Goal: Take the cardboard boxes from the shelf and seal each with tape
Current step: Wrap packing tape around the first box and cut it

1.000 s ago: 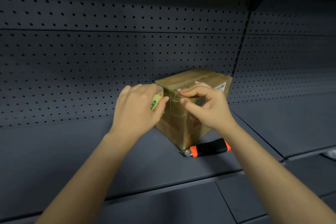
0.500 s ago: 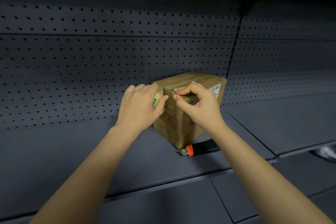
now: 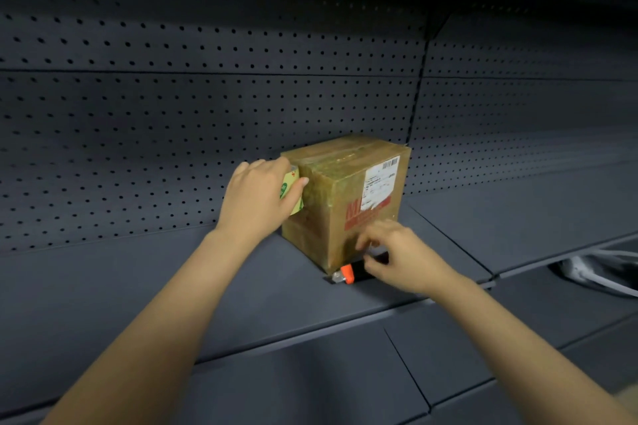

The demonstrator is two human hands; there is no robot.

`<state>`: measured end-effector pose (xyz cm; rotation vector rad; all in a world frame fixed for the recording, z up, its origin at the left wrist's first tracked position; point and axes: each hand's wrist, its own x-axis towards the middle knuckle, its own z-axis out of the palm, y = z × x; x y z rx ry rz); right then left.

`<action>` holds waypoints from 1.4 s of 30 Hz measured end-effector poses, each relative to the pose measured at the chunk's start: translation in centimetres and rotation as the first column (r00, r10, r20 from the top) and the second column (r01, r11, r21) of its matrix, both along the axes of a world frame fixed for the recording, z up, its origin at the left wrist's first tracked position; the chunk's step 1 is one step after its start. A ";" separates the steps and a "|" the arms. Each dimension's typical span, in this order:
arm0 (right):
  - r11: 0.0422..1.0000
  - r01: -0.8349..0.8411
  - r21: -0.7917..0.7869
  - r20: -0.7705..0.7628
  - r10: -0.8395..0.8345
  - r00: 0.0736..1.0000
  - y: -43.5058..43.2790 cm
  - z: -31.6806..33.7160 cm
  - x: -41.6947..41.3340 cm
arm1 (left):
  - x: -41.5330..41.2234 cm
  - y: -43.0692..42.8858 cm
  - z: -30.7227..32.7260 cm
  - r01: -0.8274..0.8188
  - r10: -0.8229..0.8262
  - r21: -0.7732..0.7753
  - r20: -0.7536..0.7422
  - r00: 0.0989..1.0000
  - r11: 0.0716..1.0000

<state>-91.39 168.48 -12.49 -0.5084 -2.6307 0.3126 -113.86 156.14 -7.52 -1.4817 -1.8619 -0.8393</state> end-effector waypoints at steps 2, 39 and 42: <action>1.000 -0.022 0.014 0.218 0.019 0.976 0.6 -1.3 0.4 | -0.1 -0.1 0.0 0.006 -0.006 -0.013 -0.003 1.000 1.000; 0.932 0.202 -0.301 -0.467 -0.328 0.821 -11.7 1.6 -8.9 | -1.1 -1.9 0.6 -0.017 0.010 -0.079 -0.080 0.997 0.997; 0.919 0.237 -0.316 -0.431 -0.362 0.827 -11.8 1.7 -9.6 | -1.2 -1.8 0.5 -0.010 0.005 -0.057 -0.090 0.996 0.998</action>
